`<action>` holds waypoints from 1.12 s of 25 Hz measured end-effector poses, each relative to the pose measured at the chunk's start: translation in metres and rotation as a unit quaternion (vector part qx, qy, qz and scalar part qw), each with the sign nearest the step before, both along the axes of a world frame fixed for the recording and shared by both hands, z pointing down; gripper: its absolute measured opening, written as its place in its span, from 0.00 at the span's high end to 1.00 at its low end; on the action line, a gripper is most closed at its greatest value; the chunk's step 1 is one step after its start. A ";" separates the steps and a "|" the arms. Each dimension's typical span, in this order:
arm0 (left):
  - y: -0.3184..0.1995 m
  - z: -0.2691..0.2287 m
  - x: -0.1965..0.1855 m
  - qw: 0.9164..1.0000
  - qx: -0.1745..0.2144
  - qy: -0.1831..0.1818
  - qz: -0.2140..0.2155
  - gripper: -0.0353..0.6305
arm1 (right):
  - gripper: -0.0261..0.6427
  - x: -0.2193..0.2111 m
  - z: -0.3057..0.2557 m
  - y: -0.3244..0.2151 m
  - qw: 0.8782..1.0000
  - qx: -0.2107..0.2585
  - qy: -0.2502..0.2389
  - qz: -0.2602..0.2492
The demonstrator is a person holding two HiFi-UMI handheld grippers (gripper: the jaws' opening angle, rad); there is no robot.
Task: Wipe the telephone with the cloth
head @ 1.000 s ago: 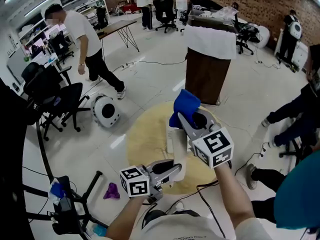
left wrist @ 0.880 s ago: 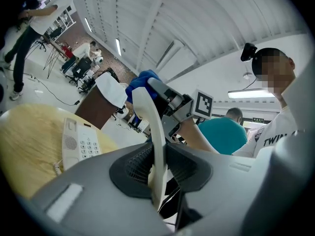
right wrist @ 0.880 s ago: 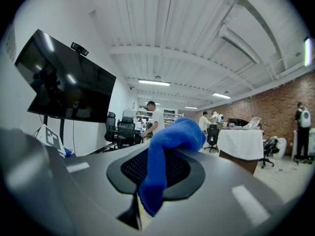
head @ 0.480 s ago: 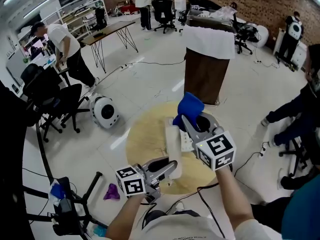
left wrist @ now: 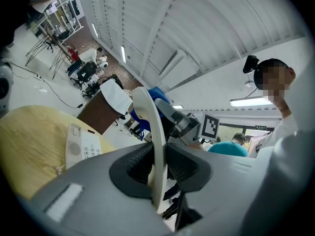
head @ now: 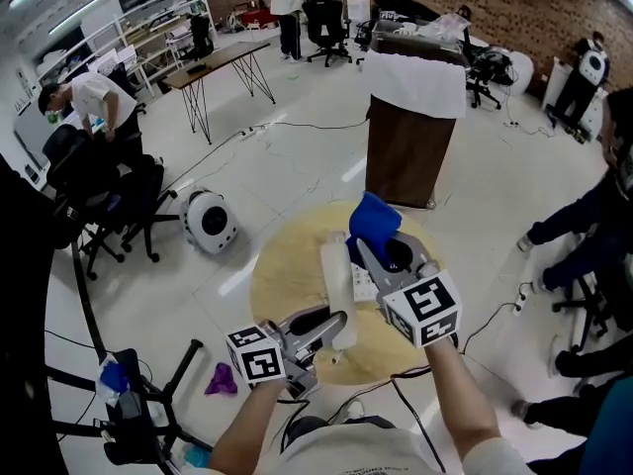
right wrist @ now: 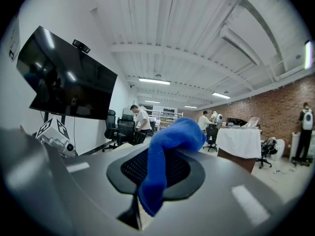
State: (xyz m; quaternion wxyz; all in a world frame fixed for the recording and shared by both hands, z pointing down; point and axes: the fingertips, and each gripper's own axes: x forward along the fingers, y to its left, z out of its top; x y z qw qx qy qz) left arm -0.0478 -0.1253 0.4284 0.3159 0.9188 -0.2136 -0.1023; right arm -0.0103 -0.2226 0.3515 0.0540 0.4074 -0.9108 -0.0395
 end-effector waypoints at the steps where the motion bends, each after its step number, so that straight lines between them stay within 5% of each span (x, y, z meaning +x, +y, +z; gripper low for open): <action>1: -0.001 0.000 0.000 1.000 -0.001 -0.001 -0.002 0.82 | 0.86 -0.001 0.002 0.002 1.000 0.000 0.002 -0.002; 28: -0.035 -0.025 -0.017 0.998 -0.003 0.030 -0.046 0.82 | 0.86 -0.006 0.045 0.065 1.000 -0.019 0.004 -0.024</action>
